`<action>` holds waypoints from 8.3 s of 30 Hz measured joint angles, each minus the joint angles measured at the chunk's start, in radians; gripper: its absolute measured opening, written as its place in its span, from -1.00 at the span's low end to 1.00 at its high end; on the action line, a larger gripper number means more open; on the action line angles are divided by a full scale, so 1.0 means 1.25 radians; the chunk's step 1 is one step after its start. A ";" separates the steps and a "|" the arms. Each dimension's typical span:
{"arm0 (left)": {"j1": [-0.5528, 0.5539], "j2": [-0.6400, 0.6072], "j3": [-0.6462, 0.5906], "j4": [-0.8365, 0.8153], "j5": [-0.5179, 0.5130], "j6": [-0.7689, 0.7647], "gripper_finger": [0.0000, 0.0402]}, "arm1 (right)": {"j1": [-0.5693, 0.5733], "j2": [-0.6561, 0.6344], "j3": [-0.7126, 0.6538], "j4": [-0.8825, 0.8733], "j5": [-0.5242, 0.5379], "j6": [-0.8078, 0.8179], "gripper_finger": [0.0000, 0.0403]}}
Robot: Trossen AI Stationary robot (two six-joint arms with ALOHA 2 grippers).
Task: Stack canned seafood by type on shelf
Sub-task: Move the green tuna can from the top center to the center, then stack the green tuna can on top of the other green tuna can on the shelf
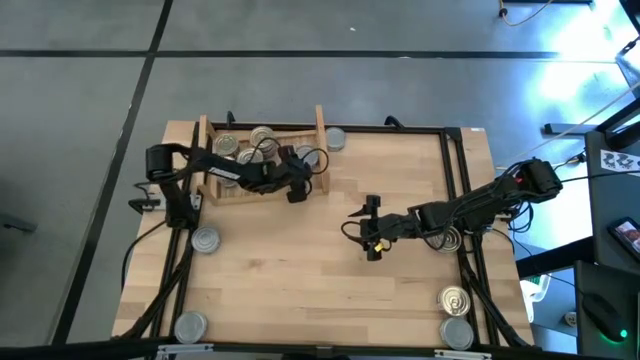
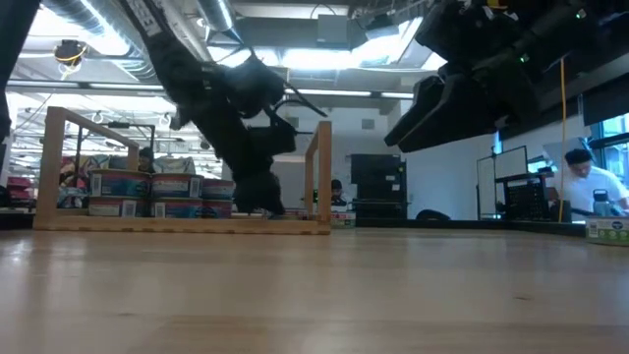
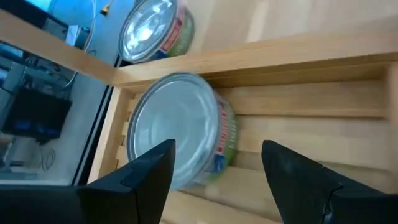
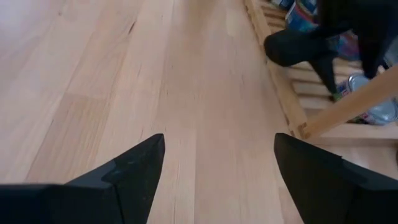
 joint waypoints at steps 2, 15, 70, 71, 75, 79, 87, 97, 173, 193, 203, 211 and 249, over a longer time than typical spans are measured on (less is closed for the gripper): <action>0.021 0.017 -0.001 0.038 0.002 0.000 0.19 | 0.000 0.004 -0.001 0.001 0.000 0.000 0.50; 0.145 0.049 -0.002 0.192 -0.002 0.036 0.18 | 0.000 0.019 0.000 0.009 0.001 -0.003 0.50; -0.566 -0.304 -0.200 0.016 -0.127 -0.756 0.18 | -0.741 0.385 0.410 -0.090 -0.360 -0.046 -0.93; -0.566 -0.304 -0.200 0.016 -0.126 -0.756 0.18 | -0.747 0.405 0.431 -0.108 -0.378 -0.046 -0.91; -0.566 -0.304 -0.200 0.016 -0.127 -0.757 0.18 | -0.752 0.466 0.486 -0.152 -0.400 -0.048 -0.89; -0.566 -0.304 -0.200 0.016 -0.127 -0.758 0.18 | -0.749 0.486 0.499 -0.189 -0.399 -0.071 -0.93; -0.566 -0.304 -0.200 0.015 -0.127 -0.757 0.18 | -0.732 0.440 0.496 -0.410 -0.367 -0.138 -0.99; -0.566 -0.304 -0.200 0.014 -0.127 -0.757 0.18 | -0.629 0.301 0.337 -0.471 -0.299 -0.139 -0.98; -0.324 0.015 -0.161 0.402 0.184 -0.456 -0.97 | -0.146 0.127 0.110 0.013 -0.312 0.027 -0.61; -0.250 0.171 -0.154 0.521 0.214 -0.597 -0.99 | -0.118 0.260 0.111 0.101 -0.199 -0.323 0.78; -0.213 0.193 -0.156 0.585 0.298 -0.681 -0.99 | -0.061 0.266 0.111 0.045 0.005 -0.551 0.66; -0.194 0.193 -0.157 0.588 0.344 -0.729 -0.99 | -0.069 0.284 0.111 0.011 0.046 -0.655 0.58; -0.283 0.041 -0.146 0.673 0.331 -0.455 -0.95 | 0.109 0.022 0.113 -0.331 0.079 -0.097 -0.32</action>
